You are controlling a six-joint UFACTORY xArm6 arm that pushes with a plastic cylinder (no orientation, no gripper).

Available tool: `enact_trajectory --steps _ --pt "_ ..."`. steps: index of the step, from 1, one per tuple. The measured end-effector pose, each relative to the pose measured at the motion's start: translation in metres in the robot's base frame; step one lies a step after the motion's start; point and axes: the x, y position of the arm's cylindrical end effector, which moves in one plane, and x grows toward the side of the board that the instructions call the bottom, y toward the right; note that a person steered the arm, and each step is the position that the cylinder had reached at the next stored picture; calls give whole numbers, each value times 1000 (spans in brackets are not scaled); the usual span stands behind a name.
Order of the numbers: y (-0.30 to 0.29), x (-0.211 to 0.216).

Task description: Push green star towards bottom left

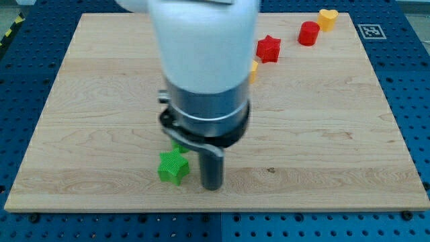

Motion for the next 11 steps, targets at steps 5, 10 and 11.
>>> enact_trajectory --steps 5,10,11 --pt "-45 -29" --pt "-63 7" --pt "-77 7"
